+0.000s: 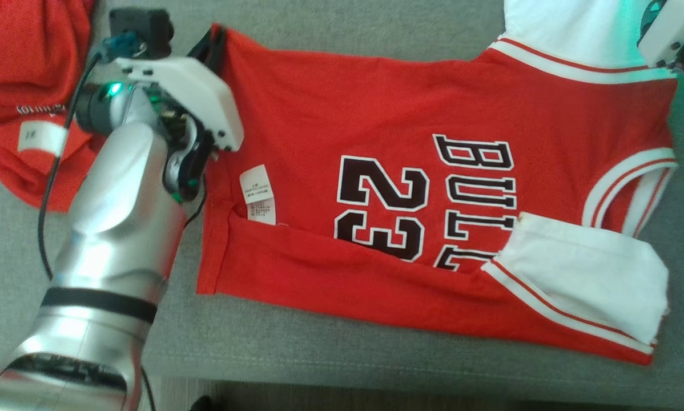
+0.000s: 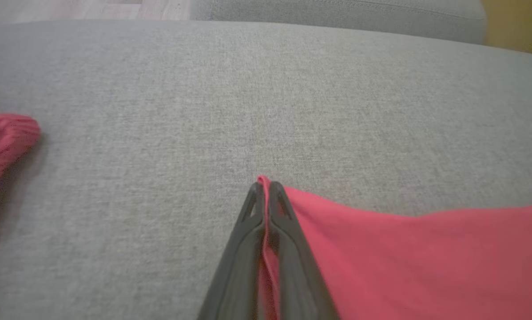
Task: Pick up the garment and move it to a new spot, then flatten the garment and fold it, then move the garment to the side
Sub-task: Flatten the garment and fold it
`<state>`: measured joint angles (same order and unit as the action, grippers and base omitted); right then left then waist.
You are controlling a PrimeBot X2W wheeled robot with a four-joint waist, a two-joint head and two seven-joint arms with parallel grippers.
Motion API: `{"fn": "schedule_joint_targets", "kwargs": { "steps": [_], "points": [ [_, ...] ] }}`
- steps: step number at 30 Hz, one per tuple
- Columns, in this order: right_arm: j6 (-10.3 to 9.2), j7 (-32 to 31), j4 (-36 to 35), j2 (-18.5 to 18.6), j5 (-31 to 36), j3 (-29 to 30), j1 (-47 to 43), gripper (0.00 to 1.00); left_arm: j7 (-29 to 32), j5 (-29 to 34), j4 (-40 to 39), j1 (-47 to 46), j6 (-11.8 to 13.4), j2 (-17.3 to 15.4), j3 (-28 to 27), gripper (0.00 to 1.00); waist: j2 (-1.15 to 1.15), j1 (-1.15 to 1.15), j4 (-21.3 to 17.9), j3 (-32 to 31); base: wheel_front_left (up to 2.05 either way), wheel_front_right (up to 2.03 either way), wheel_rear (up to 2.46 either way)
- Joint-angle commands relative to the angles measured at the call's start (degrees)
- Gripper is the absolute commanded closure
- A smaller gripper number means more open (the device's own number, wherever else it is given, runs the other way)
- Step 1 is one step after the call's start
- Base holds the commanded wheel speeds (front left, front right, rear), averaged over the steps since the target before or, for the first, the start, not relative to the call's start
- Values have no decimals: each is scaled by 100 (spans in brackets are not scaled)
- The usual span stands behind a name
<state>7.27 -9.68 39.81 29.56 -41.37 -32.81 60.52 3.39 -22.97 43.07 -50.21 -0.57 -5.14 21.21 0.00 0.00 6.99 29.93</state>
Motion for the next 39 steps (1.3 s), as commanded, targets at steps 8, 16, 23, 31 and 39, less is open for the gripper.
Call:
{"fn": "schedule_joint_targets", "kwargs": {
  "steps": [8,16,23,31,39],
  "points": [
    [22,734,-366,117,-206,-10,-304,100,-100,-108,-475,266,106,-507,-260,100,0,0,-275,-562,0,0,0],
    [22,1031,-659,117,-295,-111,-829,100,-151,-167,-964,747,182,-681,-295,100,0,0,-434,-865,0,0,0],
    [22,1312,-1457,44,-380,-108,-2215,100,-318,-354,-1608,1801,310,-918,-464,100,0,0,-699,-1243,0,0,0],
    [22,1371,-2106,-178,-447,558,-3896,100,-415,-462,-2407,2973,587,-1144,-618,100,0,0,-864,-1498,0,0,0],
    [22,994,-2703,-653,-134,1367,-5260,100,-495,-581,-2823,3672,736,-1161,-674,100,0,0,-894,-1693,0,0,0]
  ]
}}
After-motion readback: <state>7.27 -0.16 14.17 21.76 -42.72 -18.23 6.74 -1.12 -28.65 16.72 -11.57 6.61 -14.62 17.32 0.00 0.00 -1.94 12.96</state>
